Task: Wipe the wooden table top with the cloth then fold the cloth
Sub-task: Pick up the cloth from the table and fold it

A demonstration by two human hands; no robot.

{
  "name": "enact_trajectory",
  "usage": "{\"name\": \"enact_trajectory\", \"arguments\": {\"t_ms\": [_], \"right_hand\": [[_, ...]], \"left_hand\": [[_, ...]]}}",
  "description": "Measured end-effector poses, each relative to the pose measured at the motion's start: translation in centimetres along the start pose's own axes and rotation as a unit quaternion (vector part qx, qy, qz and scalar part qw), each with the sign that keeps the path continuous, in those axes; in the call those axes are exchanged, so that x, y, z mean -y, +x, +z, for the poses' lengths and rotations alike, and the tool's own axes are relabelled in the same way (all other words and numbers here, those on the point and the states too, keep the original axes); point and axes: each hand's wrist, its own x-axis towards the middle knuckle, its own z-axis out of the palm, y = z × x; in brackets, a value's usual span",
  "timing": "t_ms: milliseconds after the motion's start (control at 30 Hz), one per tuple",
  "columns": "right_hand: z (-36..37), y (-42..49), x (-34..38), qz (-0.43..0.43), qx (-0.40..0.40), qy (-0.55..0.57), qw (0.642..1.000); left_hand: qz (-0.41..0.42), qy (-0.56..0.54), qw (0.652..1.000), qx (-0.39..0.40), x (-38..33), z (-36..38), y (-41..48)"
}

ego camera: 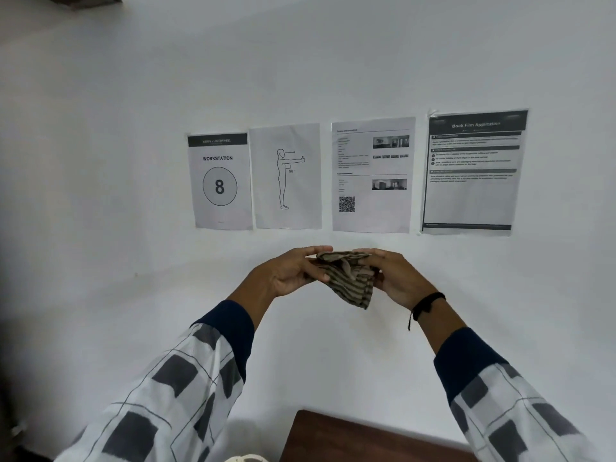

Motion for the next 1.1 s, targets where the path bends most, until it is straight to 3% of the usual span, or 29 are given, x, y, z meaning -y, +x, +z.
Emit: {"name": "enact_trajectory", "arguments": {"t_ms": [67, 167, 300, 467, 700, 767, 833, 900, 967, 1100], "right_hand": [[0.6, 0.3, -0.4, 0.088, -0.021, 0.101, 0.991], [1.8, -0.1, -1.9, 0.149, -0.027, 0.180, 0.972], [3.4, -1.1, -4.2, 0.173, -0.011, 0.183, 0.968], [5.4, -2.7, -6.2, 0.184, -0.004, 0.142, 0.973], [6.4, -3.8, -8.9, 0.221, 0.007, 0.132, 0.966], [6.9, -4.1, -10.3, 0.234, -0.037, 0.159, 0.958], [6.8, -4.0, -11.7, 0.221, -0.073, 0.220, 0.947], [6.8, -3.9, -12.8, 0.205, -0.053, 0.267, 0.940], [7.2, -4.2, -13.7, 0.232, -0.058, 0.302, 0.923], [6.7, -4.6, -15.4, 0.263, -0.071, 0.370, 0.888]], "left_hand": [[-0.021, 0.026, 0.999, 0.014, 0.0, -0.9, -0.4], [-0.077, 0.048, 0.995, -0.029, 0.7, -2.4, -0.7], [-0.178, 0.014, 0.981, -0.080, 2.4, -4.6, -1.2], [-0.244, 0.104, 0.956, -0.123, 5.4, -5.8, -1.3], [-0.219, 0.231, 0.933, -0.168, 7.0, -5.1, -1.0], [-0.204, 0.254, 0.930, -0.172, 6.7, -4.4, -0.4], [-0.192, 0.229, 0.938, -0.175, 6.1, -4.1, 0.2], [-0.182, 0.172, 0.951, -0.179, 5.7, -4.0, 0.9], [-0.206, 0.155, 0.947, -0.191, 6.0, -3.9, 0.9], [-0.280, 0.262, 0.903, -0.192, 8.3, -4.0, 0.9]]}}
